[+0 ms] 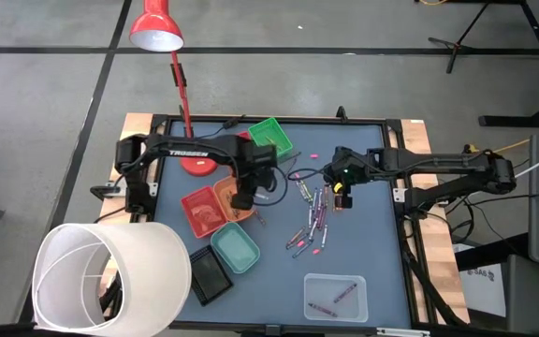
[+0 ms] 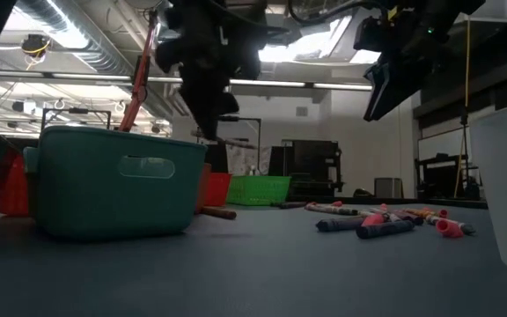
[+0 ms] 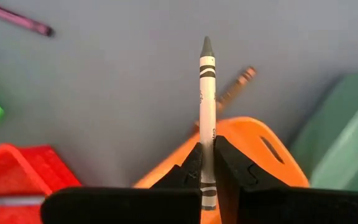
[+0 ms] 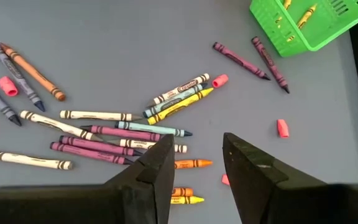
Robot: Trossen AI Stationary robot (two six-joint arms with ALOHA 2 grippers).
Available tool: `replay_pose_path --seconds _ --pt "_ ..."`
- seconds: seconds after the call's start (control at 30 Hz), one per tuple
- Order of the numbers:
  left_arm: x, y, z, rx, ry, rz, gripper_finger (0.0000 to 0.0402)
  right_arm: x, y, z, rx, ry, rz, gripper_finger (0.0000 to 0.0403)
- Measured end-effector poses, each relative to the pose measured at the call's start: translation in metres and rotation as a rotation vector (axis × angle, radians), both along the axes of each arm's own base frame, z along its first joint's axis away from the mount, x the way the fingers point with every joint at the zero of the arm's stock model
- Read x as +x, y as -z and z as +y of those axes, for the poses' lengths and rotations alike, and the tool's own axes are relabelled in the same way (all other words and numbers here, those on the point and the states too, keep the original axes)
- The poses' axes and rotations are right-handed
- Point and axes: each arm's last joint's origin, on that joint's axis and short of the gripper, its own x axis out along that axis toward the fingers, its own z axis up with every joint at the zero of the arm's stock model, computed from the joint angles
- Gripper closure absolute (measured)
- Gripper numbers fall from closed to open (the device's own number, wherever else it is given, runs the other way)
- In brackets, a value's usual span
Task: Sort crayons
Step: Put the gray crayon into the light green bin
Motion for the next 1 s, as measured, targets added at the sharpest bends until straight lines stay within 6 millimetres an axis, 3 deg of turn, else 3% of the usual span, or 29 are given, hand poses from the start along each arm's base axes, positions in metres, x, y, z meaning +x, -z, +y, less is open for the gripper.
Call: replay_pose_path --seconds 0.3,1.0 --pt "-0.003 -0.003 -0.04 -0.092 0.105 0.052 0.0396 0.0 0.0 0.0 0.0 0.0 0.0 0.0269" --pt "-0.01 -0.003 -0.129 -0.079 0.362 0.061 0.0395 0.0 0.0 0.0 0.0 0.0 0.0 0.0269"
